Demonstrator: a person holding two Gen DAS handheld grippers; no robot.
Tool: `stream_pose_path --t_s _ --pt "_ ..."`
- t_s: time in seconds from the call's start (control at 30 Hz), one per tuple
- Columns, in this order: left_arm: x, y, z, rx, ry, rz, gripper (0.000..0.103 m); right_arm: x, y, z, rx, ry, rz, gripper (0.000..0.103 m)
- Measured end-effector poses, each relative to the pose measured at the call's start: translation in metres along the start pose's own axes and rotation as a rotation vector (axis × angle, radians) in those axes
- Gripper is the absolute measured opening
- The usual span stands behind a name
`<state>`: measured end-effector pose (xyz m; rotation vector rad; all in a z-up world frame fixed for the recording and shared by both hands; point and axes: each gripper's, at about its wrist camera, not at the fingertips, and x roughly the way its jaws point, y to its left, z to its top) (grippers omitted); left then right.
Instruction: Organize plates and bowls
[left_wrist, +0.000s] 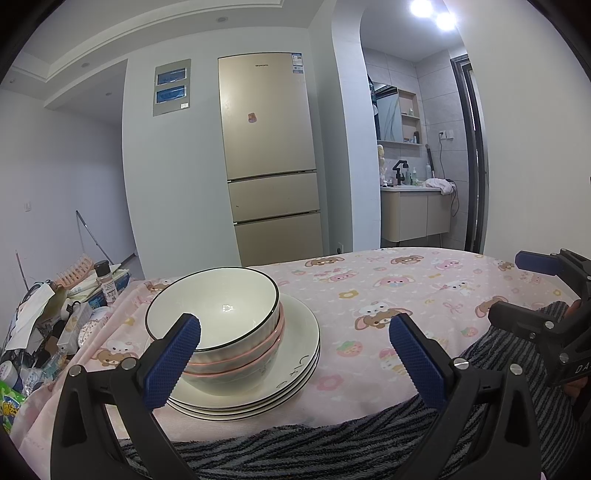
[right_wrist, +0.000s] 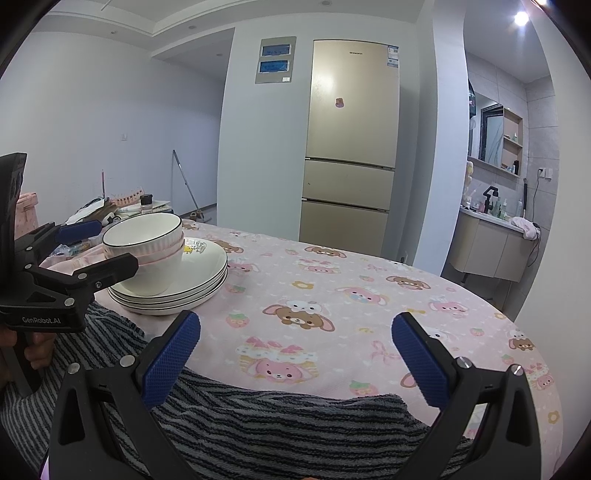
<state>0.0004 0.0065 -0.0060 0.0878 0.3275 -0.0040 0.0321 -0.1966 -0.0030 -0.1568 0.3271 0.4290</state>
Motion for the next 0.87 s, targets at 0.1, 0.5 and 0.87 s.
stream_pose_path --t_s 0.1,0.5,0.87 --pt "-0.0003 -0.0004 0.0001 0.001 -0.001 0.001 0.103 0.0001 -0.0001 0.0001 0.000 0.000 0.000 0.103" --pt "0.0005 0.0002 -0.0005 0.001 0.002 0.000 0.103 0.0001 0.0000 0.0000 0.000 0.000 0.000 0.103" --pt "0.0008 0.0010 -0.0019 0.003 0.003 -0.001 0.103 -0.0029 0.0006 0.0007 -0.011 -0.010 -0.005 0.103"
